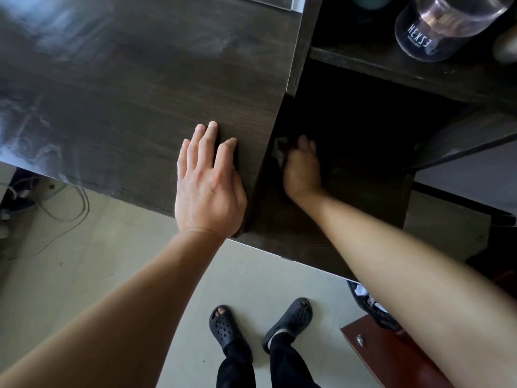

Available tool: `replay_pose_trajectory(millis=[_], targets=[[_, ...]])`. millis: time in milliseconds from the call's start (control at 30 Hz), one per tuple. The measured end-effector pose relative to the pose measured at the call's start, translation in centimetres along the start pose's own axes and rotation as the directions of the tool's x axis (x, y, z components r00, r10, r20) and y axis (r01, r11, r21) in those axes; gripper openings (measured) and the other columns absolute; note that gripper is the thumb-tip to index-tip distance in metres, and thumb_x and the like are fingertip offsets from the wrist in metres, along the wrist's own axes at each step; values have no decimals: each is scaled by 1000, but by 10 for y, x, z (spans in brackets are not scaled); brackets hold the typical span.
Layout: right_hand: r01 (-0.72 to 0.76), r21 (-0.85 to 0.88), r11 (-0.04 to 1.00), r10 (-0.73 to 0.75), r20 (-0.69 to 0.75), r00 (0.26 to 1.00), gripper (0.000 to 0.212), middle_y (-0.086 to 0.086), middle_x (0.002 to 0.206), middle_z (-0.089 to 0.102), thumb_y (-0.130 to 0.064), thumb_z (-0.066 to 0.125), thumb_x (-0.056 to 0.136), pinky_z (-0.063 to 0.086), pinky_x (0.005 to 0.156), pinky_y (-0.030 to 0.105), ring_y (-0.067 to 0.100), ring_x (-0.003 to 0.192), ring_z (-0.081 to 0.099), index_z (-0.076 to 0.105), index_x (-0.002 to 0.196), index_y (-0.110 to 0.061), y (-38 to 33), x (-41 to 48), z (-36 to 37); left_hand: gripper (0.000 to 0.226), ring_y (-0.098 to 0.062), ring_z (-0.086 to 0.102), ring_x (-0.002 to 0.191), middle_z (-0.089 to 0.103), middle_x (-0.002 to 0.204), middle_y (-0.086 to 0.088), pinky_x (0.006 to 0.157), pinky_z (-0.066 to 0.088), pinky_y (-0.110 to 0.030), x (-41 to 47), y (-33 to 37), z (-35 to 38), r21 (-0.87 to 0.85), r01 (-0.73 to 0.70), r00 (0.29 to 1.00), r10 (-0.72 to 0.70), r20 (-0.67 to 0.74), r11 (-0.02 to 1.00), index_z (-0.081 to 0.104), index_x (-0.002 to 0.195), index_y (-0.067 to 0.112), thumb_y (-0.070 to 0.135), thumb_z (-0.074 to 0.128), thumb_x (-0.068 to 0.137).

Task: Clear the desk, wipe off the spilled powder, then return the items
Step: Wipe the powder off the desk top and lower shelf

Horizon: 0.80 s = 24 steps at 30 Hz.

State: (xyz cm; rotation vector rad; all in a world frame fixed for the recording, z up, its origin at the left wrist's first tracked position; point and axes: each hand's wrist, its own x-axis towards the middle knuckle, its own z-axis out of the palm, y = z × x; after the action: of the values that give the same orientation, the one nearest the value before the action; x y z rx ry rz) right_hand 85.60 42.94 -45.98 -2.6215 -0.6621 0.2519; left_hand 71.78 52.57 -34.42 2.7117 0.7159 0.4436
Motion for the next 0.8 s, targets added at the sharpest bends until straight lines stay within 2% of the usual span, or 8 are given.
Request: replay_pose_trajectory(millis=[167,333,400,500,533,633,700,800], targets=[[364,61,929,-368,237,899,30,19,116,55,-6,60,87,47,85,42,38,106,48,66,116,-13,16,-49,-18,41,-39,35,136,45,141,-22,115,23,-50,-1,0,0,-15,-9,1000,9,-3,1000,58,121,2,13,39,87],[196,44,980,-200,161,966,42,18,100,56,-3,58,77,42,76,36,35,92,46,67,114,-19,-4,-79,7,39,-39,35,136,46,141,-22,115,22,-49,-1,-1,1,-18,-3,1000,3,-17,1000,59,120,2,10,42,87],[310,123,943,-331,246,911,40,13,97,56,-4,49,79,37,73,33,28,89,43,66,112,-21,-2,-116,10,39,-39,35,136,46,141,-22,115,23,-49,0,-1,1,-19,-6,1000,6,-11,1000,59,120,2,9,41,86],[462,247,852,-524,400,752,30,5,96,51,-5,50,85,43,70,31,22,89,45,70,98,-22,18,-159,-4,39,-39,35,136,46,141,-22,115,23,-50,-1,-2,1,-20,-7,1000,7,-8,1000,59,120,2,11,39,88],[481,254,839,-544,382,747,24,5,93,51,-10,52,86,44,68,32,22,86,48,71,95,-21,21,-162,-9,39,-39,35,136,46,141,-22,115,24,-51,-1,-3,1,-21,-7,1000,7,-10,1000,59,120,2,12,39,88],[329,238,914,-369,152,917,27,10,88,55,-28,50,86,39,70,32,23,81,52,74,94,-18,40,-122,-28,40,-39,35,136,46,141,-22,115,23,-51,-2,-2,2,-27,-3,1000,3,-10,1000,58,120,2,13,37,88],[124,133,983,-114,-82,990,32,16,96,59,-22,46,88,39,75,30,27,89,56,72,104,-11,65,-67,-50,40,-39,35,136,46,141,-22,115,23,-51,-2,-2,2,-19,-11,1000,10,-14,1000,58,121,2,13,37,88],[-311,-13,950,297,-256,920,31,14,107,64,-30,54,92,46,80,28,30,103,60,67,109,-8,107,-4,-64,40,-39,35,137,46,141,-22,115,23,-50,-2,-3,3,-17,-16,1000,15,-18,1000,58,121,2,13,38,88]])
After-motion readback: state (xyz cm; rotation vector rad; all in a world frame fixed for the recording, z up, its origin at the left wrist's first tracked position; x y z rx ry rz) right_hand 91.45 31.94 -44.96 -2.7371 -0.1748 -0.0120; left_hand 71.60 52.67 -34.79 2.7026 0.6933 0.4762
